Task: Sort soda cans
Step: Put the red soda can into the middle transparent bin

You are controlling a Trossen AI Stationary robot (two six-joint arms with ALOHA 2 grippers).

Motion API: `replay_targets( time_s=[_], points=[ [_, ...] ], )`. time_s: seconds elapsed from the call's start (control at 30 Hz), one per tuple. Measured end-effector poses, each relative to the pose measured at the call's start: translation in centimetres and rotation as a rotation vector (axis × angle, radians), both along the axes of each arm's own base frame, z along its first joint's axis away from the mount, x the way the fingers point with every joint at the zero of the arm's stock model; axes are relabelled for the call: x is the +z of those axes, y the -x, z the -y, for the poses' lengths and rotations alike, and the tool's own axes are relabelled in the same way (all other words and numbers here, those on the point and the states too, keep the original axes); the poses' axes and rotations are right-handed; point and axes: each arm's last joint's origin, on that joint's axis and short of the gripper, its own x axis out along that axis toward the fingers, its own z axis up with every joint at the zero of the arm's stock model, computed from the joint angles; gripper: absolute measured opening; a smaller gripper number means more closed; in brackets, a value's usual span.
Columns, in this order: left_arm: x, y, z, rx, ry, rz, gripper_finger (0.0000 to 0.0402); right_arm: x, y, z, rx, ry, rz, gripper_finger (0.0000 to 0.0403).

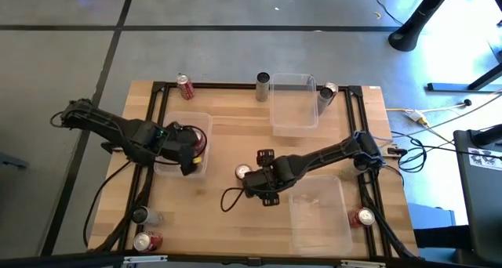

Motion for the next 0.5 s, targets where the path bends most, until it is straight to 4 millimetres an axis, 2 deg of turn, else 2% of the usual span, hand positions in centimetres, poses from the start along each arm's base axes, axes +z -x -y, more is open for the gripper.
replay_targets(
  time_s=[0.13,0.3,0.5],
  points=[
    [0.5,0.0,0.1,-0.006,0.029,0.015,0.0384,0.5,-0.8,0.4,0.03,-0.014,0.076,0.0369],
    [0.8,0.5,0.3,-0.017,0.059,0.013,0.0384,1.4,-2.7,2.5,0.013,-0.162,0.214,0.0369],
    [0.9,2.0,0.7,0.019,0.118,-0.038,0.0384,-0.5,-3.9,4.4,-0.112,-0.22,0.248,0.0369]
  ],
)
